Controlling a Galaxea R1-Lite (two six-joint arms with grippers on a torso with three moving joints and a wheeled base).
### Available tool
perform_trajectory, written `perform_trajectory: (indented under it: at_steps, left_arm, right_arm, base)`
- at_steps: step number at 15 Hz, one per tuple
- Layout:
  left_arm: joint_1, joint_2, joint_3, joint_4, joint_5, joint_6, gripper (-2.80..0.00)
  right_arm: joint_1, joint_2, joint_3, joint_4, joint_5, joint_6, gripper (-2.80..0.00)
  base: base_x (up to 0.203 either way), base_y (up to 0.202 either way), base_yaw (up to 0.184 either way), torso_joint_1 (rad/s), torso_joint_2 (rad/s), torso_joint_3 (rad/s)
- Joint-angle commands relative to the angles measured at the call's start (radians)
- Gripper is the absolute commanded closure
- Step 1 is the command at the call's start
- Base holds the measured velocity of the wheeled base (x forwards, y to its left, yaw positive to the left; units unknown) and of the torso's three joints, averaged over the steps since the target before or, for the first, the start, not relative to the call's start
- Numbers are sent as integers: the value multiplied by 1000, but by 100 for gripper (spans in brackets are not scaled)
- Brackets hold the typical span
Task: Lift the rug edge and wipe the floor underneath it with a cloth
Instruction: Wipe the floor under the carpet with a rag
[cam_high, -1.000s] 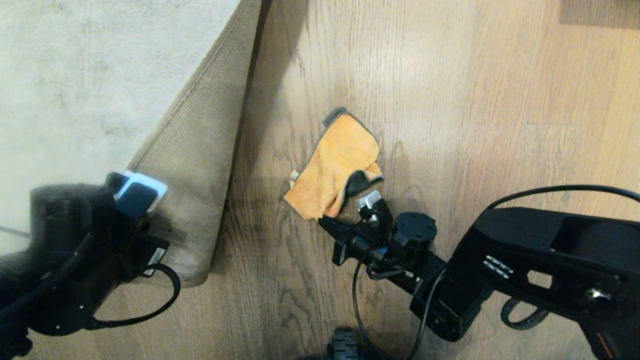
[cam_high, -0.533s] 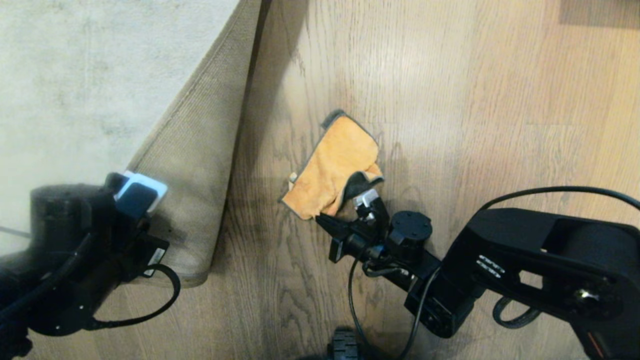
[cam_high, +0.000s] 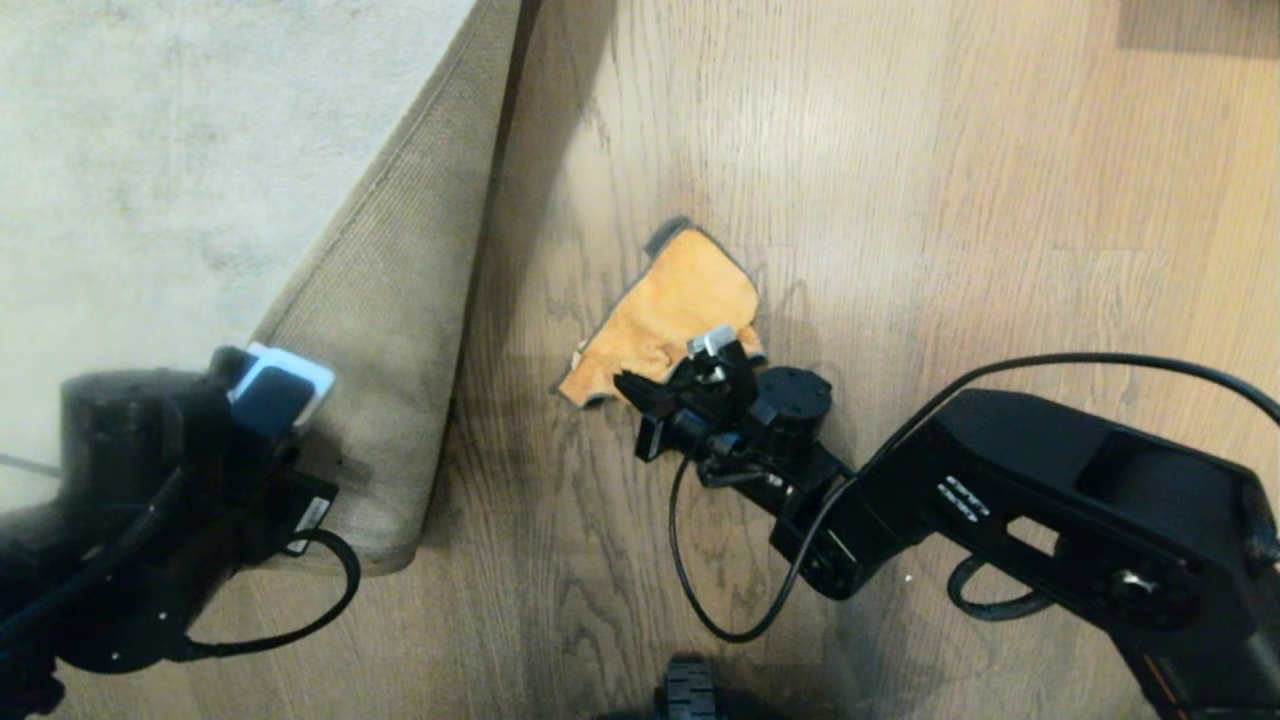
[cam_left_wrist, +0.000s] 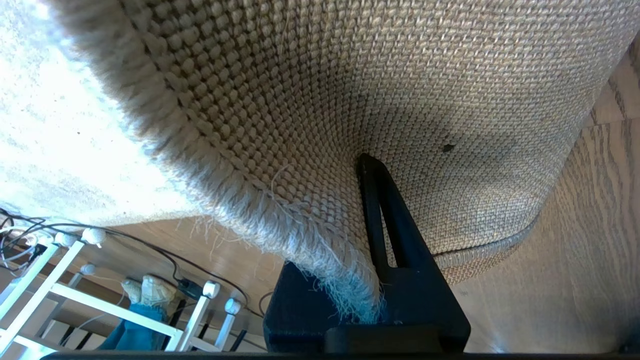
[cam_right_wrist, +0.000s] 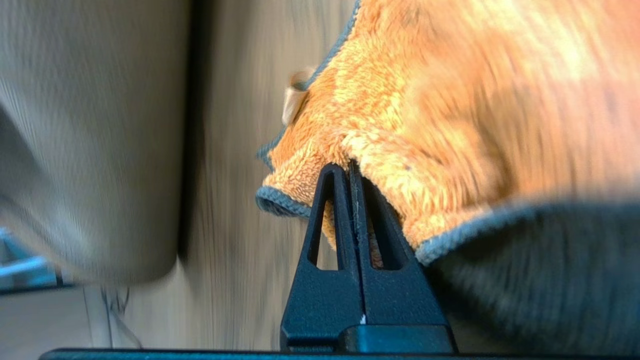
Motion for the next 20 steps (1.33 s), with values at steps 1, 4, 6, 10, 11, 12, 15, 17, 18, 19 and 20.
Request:
perform_trajectory:
  at_steps: [1,4,6,10,11,12,15,17,18,19,20]
  left_arm:
    - [0,2,0,-3,3,3,0]
    - [0,2,0,-3,3,3,0]
    - [0,2,0,-3,3,3,0]
    - [0,2,0,-3,3,3,0]
    - [0,2,-2,-3,3,3,0]
    - [0,1,-2,-3,3,3,0]
    - [0,0,-2,-3,3,3,0]
    - [0,2,-2,-3,3,3,0]
    - [0,1,-2,-3,3,3,0]
    - [0,1,-2,-3,3,3,0]
    - [0,2,-2,-3,3,3,0]
  right_arm:
    - [-17,10,-114,50,-3,1,0]
    - [-40,18,-288,172,-2,1,0]
    - [-46,17,-357,233,-1,1,0]
    - [-47,8,-315,225,-3,-2,0]
    - [-49,3,-284,215,-3,-3,0]
    - [-52,-1,-246,192,-3,-3,0]
    - [-56,-19,-87,115,-4,-3,0]
    - [-56,-34,43,39,-3,-3,0]
    - [-55,-43,108,-3,-3,-3,0]
    - [-55,-54,166,-41,-3,-3,0]
    - [-55,-65,210,-70,-3,-3,0]
  base:
    - [0,0,0,0,0,0]
    - [0,0,0,0,0,0]
    - [0,0,0,0,0,0]
    - [0,0,0,0,0,0]
    - [0,0,0,0,0,0]
    - [0,0,0,0,0,0]
    - [0,0,0,0,0,0]
    - [0,0,0,0,0,0]
    - [0,0,0,0,0,0]
    - [0,0,0,0,0,0]
    - [0,0,0,0,0,0]
